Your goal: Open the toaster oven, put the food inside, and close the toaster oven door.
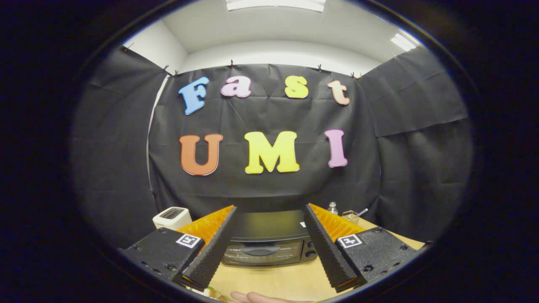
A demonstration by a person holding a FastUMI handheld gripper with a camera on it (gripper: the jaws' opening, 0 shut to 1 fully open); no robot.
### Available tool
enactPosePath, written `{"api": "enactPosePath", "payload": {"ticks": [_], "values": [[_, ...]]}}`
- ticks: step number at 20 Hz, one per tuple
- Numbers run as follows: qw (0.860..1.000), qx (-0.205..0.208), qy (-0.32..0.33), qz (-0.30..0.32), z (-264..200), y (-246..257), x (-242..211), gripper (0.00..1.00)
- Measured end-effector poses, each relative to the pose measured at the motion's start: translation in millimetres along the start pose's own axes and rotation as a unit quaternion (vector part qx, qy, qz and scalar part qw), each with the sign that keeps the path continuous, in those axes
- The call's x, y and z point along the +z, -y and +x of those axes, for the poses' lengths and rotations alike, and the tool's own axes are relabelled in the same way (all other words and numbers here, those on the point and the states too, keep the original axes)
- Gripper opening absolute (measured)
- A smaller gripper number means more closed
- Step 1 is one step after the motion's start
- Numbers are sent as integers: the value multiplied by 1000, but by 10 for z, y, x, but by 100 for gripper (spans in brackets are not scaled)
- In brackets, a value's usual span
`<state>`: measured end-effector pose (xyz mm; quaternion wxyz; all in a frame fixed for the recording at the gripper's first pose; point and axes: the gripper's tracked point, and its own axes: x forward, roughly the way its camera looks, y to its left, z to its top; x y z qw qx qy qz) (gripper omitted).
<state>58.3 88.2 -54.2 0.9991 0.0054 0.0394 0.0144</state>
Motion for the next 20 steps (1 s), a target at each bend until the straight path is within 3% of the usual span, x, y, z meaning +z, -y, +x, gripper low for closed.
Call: {"api": "enactPosePath", "payload": {"ticks": [6, 12, 18, 20], "values": [[999, -19, -45, -7, 604, 12, -494, 100], [990, -28, -137, -14, 1139, 20, -1208, 100], [975, -26, -222, -11, 1352, 39, -1786, 100], [977, -13, -213, 3, 1427, -20, -1771, 100]]}}
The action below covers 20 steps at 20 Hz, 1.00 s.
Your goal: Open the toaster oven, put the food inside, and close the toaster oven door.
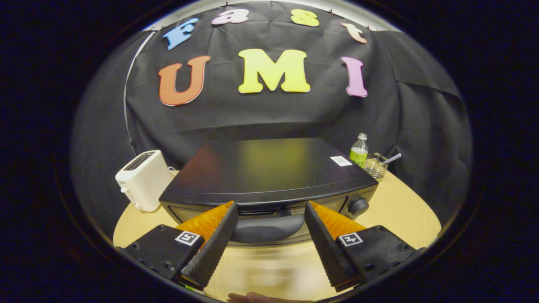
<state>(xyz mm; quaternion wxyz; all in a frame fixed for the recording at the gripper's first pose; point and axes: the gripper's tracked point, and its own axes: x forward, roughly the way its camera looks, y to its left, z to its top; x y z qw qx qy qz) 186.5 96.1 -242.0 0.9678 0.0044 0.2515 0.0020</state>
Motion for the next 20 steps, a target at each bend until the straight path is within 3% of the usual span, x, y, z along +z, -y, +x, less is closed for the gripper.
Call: {"api": "enactPosePath", "payload": {"ticks": [10, 20], "values": [[1000, 19, 11, -16, -272, 42, -215, 100], [998, 38, 53, -7, -662, 150, -878, 100]]}}
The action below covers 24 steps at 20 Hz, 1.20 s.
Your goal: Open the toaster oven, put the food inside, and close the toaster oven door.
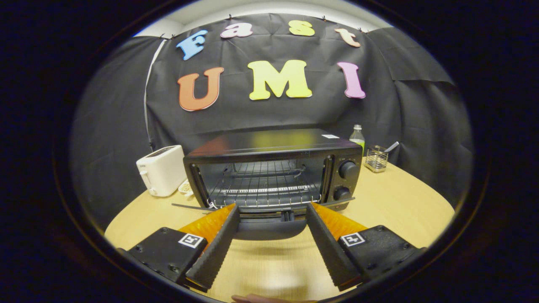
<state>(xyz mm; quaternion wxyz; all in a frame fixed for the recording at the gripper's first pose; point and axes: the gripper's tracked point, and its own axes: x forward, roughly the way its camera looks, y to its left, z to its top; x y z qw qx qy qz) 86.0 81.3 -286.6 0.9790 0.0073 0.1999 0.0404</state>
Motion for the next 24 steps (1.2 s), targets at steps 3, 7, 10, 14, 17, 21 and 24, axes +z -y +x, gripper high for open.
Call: {"api": "enactPosePath", "payload": {"ticks": [3, 7, 10, 14, 17, 21, 24], "values": [[1000, 0, 7, 0, -83, 22, -210, 100], [1000, 0, 5, 2, -139, 45, -435, 100], [1000, -1, -5, 3, -155, 53, -582, 100], [1000, -3, -29, 7, -153, 77, -843, 100], [999, -3, -52, 14, -122, 80, -943, 100], [998, 4, -63, 17, -118, 58, -990, 100], [995, 24, -95, 29, -175, -16, -1111, 100]]}}
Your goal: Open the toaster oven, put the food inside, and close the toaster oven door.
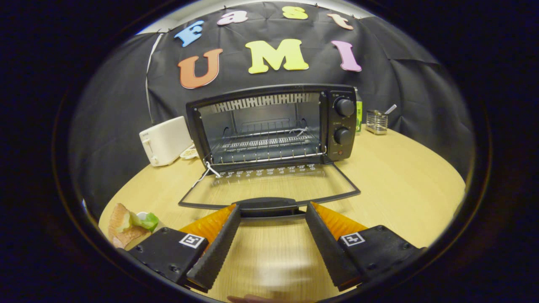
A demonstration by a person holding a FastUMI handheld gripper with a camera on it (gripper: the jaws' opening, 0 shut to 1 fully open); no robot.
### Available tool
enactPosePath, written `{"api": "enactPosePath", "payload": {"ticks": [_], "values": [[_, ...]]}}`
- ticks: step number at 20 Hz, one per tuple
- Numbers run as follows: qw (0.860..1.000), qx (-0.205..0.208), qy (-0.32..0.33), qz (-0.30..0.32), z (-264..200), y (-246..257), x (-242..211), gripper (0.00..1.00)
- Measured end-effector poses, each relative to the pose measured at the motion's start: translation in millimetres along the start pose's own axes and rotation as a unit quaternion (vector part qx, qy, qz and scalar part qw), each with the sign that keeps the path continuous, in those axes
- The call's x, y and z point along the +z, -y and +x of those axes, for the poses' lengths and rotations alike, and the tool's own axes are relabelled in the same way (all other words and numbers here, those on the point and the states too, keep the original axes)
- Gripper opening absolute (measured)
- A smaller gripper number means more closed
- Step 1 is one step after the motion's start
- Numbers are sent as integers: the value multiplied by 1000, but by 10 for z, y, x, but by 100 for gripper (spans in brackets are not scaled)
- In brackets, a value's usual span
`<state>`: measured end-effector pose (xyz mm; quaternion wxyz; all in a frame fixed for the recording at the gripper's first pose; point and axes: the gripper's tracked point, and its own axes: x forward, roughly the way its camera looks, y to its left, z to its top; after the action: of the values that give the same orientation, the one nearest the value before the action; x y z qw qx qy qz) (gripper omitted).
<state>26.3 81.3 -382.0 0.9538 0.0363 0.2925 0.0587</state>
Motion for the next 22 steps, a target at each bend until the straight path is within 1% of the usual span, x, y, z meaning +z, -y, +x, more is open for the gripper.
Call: {"api": "enactPosePath", "payload": {"ticks": [3, 8, 12, 14, 15, 16, 18, 20, 22], "values": [[1000, 23, -12, 8, -127, -109, -16, 100], [997, 61, -30, 30, -456, -306, 128, 100], [991, 117, -56, 44, -770, -537, 302, 100], [985, 152, -69, 49, -893, -701, 363, 100], [978, 185, -79, 50, -945, -853, 372, 100], [972, 209, -102, 40, -969, -962, 318, 100], [956, 239, -171, 19, -953, -1087, 120, 98], [935, 265, -236, 30, -998, -1190, -68, 96], [911, 299, -278, 66, -1019, -1337, -222, 94]]}}
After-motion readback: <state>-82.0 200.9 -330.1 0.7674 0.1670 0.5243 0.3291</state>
